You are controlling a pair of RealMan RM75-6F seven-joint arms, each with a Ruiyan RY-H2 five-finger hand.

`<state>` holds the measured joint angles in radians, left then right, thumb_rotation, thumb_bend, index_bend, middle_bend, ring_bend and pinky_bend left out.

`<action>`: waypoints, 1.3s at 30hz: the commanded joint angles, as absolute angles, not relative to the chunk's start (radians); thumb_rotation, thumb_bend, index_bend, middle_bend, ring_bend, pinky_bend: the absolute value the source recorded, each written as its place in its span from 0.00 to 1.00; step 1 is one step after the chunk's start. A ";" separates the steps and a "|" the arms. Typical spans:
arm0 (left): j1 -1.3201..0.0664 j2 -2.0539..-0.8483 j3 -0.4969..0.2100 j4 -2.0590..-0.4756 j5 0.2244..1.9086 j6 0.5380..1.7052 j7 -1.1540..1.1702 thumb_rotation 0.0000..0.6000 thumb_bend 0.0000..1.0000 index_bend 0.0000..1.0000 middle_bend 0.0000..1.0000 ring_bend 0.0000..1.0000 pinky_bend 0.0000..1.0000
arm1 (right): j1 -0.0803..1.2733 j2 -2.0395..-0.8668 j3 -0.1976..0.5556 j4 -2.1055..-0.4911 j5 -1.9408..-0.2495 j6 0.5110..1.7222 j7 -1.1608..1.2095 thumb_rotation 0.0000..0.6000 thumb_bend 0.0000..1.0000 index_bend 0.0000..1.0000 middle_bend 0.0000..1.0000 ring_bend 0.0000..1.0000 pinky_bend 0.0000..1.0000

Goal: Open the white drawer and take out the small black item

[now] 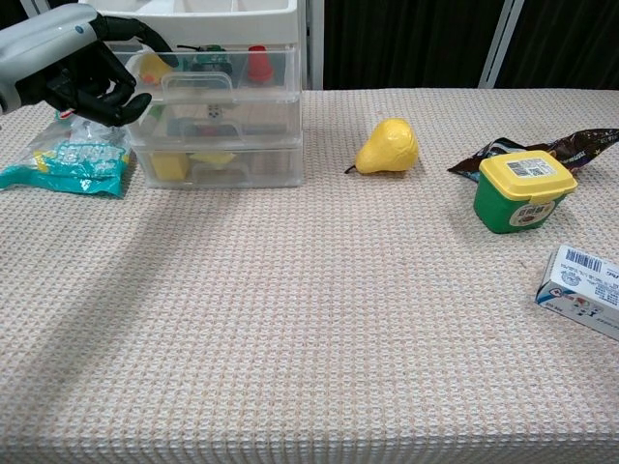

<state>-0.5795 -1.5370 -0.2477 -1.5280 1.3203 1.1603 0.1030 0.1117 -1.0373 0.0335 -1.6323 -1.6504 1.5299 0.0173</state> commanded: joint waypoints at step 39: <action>-0.553 -1.267 -0.105 -1.835 1.440 1.084 -0.078 1.00 0.46 0.40 0.85 0.98 1.00 | 0.103 -1.041 0.028 -1.637 -1.658 1.539 0.017 1.00 0.33 0.00 0.00 0.00 0.00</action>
